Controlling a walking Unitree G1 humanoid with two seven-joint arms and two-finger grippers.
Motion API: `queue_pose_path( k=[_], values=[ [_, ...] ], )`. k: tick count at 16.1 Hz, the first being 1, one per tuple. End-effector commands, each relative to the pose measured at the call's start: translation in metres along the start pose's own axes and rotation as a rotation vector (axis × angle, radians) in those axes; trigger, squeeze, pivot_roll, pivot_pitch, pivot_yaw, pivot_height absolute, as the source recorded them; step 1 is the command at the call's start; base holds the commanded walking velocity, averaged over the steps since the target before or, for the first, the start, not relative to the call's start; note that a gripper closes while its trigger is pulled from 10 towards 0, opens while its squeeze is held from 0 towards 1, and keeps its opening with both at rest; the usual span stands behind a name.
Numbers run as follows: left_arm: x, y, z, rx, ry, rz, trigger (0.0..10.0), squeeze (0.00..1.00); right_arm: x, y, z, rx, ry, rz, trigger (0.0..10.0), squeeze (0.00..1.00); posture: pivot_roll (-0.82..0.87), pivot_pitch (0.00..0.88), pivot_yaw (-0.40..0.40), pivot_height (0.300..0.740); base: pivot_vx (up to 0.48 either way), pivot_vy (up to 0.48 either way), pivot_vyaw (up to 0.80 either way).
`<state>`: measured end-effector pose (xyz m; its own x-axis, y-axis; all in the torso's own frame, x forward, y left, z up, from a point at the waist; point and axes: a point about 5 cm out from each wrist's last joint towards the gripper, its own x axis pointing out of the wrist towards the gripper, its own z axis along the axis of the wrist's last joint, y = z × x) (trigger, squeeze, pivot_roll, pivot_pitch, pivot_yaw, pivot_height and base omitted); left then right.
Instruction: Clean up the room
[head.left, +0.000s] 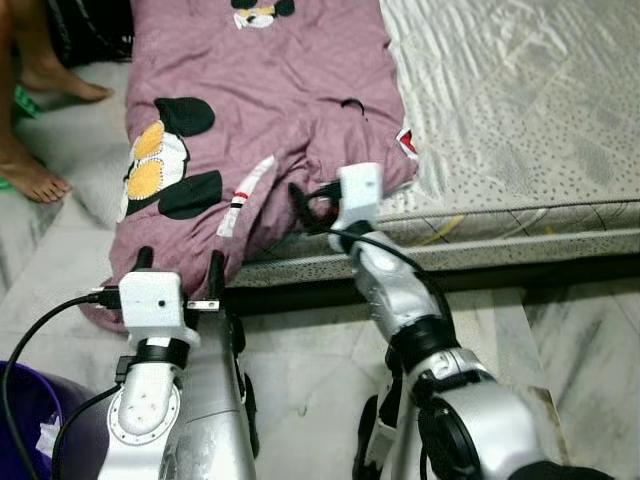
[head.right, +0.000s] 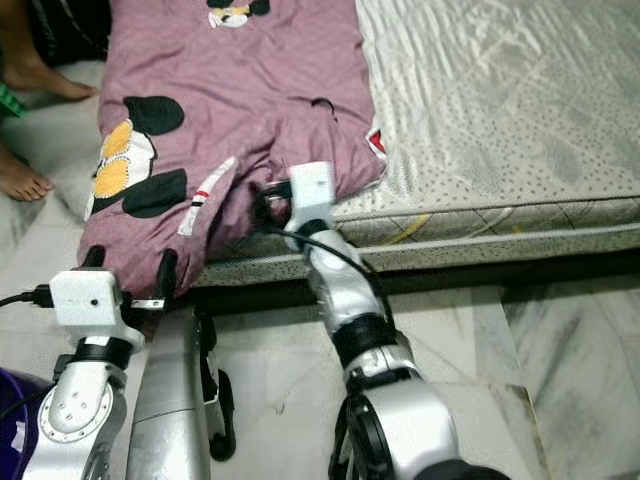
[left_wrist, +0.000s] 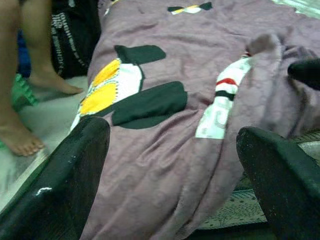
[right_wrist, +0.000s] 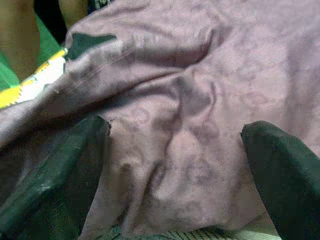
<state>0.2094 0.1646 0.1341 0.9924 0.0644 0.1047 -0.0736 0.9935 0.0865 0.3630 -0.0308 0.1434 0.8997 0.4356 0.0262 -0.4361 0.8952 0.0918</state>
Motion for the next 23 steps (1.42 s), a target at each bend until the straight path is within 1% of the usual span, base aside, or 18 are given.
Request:
queue_pose_path(
  k=[1,3,4,5,6,7,8,9,10,13,15,17,21,23],
  values=[
    [-0.005,0.003,0.0,0.013,0.019,0.016,10.0,0.0,0.007,0.017,0.002,0.044,-0.004,0.011,10.0,0.0,0.16,0.325,-0.045,0.532,0.0,0.0,0.0],
    [-0.007,0.004,0.002,0.015,0.018,0.025,10.0,0.0,0.011,0.021,0.004,0.055,0.003,-0.007,10.0,0.0,0.17,0.33,-0.05,0.532,0.0,0.0,0.0],
    [-0.011,0.007,0.005,0.021,0.017,0.04,10.0,0.0,0.02,0.028,0.012,0.037,0.011,-0.054,10.0,0.0,0.19,0.335,-0.055,0.532,0.0,0.0,0.0],
    [-0.012,0.007,0.005,0.024,0.017,0.043,10.0,0.0,0.023,0.032,0.015,0.022,0.015,-0.072,10.0,0.0,0.19,0.334,-0.055,0.532,0.0,0.0,0.0],
    [-0.012,0.007,0.005,0.024,0.019,0.044,10.0,0.0,0.024,0.034,0.013,0.004,0.033,-0.079,10.0,0.0,0.2,0.333,-0.054,0.532,0.0,0.0,0.0],
    [-0.011,0.006,0.006,0.023,0.019,0.043,10.0,0.0,0.024,0.036,0.008,-0.029,0.076,-0.09,10.0,0.0,0.2,0.332,-0.056,0.532,0.0,0.0,0.0],
    [-0.011,0.005,0.006,0.023,0.02,0.043,10.0,0.0,0.023,0.035,0.002,-0.036,0.118,-0.114,3.0,0.0,0.2,0.331,-0.058,0.532,0.0,0.0,0.0],
    [-0.01,0.005,0.007,0.024,0.021,0.045,10.0,0.0,0.02,0.032,-0.006,-0.055,0.163,-0.144,0.0,0.0,0.21,0.327,-0.06,0.532,0.0,0.0,0.0],
    [-0.01,0.006,0.006,0.025,0.024,0.048,10.0,0.0,0.018,0.027,-0.012,-0.047,0.201,-0.175,0.0,0.0,0.21,0.324,-0.062,0.532,0.0,0.0,0.0],
    [-0.01,0.007,0.005,0.022,0.033,0.058,10.0,0.0,0.014,0.021,-0.021,-0.048,0.247,-0.192,0.0,0.0,0.2,0.319,-0.063,0.532,0.0,0.0,0.0],
    [-0.009,0.007,0.005,0.021,0.035,0.059,10.0,0.0,0.013,0.016,-0.023,-0.038,0.261,-0.208,0.0,0.0,0.2,0.312,-0.062,0.532,0.0,0.0,0.0],
    [-0.007,0.007,0.005,0.021,0.033,0.059,10.0,0.0,0.013,0.015,-0.023,-0.028,0.264,-0.215,0.0,0.0,0.2,0.307,-0.062,0.532,0.0,0.0,0.0],
    [-0.004,0.011,0.005,0.024,0.03,0.072,10.0,0.0,0.016,0.019,-0.018,0.012,0.247,-0.216,0.0,0.0,0.2,0.3,-0.061,0.532,0.0,0.0,0.0],
    [-0.003,0.009,0.005,0.021,0.028,0.072,10.0,0.0,0.015,0.014,-0.019,0.039,0.245,-0.234,0.0,0.0,0.2,0.297,-0.058,0.532,0.0,0.0,0.0]
  ],
)
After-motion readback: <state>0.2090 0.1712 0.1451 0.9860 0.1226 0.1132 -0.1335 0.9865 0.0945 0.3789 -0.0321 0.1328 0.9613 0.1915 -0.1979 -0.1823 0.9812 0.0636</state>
